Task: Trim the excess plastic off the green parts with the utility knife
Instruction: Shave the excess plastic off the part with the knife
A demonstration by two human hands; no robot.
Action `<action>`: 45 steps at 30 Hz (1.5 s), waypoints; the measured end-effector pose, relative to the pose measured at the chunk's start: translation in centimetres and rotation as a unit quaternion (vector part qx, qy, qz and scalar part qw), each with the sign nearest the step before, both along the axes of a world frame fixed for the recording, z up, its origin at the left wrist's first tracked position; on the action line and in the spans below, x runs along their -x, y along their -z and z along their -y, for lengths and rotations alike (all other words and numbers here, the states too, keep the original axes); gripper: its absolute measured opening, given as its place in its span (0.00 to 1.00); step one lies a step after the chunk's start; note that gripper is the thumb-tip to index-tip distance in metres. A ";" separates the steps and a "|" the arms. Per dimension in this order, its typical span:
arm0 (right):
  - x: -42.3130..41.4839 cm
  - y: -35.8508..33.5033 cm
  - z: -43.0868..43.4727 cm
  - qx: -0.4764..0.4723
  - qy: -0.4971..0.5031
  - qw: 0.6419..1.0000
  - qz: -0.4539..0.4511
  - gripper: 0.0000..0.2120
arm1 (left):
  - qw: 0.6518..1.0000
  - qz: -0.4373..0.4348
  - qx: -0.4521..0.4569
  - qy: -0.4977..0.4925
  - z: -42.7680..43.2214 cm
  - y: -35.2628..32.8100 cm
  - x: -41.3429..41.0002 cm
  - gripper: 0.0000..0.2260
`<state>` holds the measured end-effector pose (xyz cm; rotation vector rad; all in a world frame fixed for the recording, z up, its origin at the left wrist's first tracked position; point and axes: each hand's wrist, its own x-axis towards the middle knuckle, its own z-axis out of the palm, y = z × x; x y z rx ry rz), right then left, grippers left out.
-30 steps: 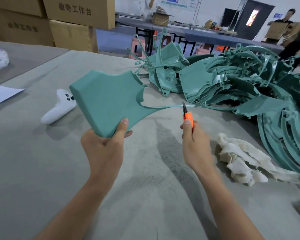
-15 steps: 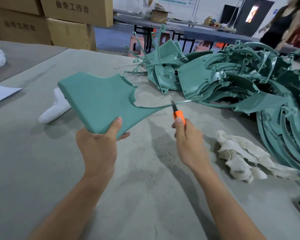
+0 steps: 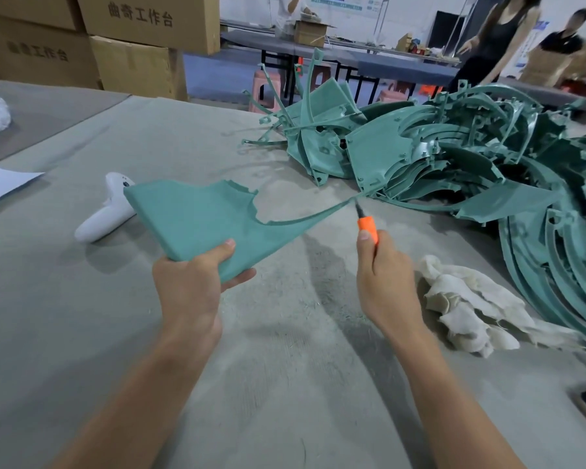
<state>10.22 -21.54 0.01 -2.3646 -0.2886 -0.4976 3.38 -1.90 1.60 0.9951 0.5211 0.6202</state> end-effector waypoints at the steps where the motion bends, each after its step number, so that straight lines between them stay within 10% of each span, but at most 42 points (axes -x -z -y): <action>1: 0.3 0.1 -0.4 0.012 -0.021 1.000 -0.004 0.17 | 1.000 -0.003 0.012 0.006 0.0 0.0 0.0 0.08; 9: 2.7 0.2 -3.9 0.174 -0.111 0.978 0.023 0.26 | 0.997 -0.015 0.059 0.037 -0.1 0.1 0.1 0.07; 19: -0.2 -0.9 0.6 0.108 0.036 0.990 0.079 0.21 | 0.993 -0.031 0.092 0.069 -0.4 0.2 -0.1 0.07; 27: 0.7 0.1 -1.0 0.155 -0.110 0.981 0.050 0.21 | 0.994 -0.034 0.085 0.064 -0.5 0.2 0.0 0.07; 35: -0.3 -0.9 1.9 0.017 0.054 0.994 0.091 0.18 | 0.998 -0.019 0.028 0.059 0.1 -0.1 0.3 0.06; 45: 0.3 -1.6 2.0 0.083 0.135 0.969 0.191 0.22 | 0.999 -0.007 0.007 0.047 0.2 -0.7 0.3 0.07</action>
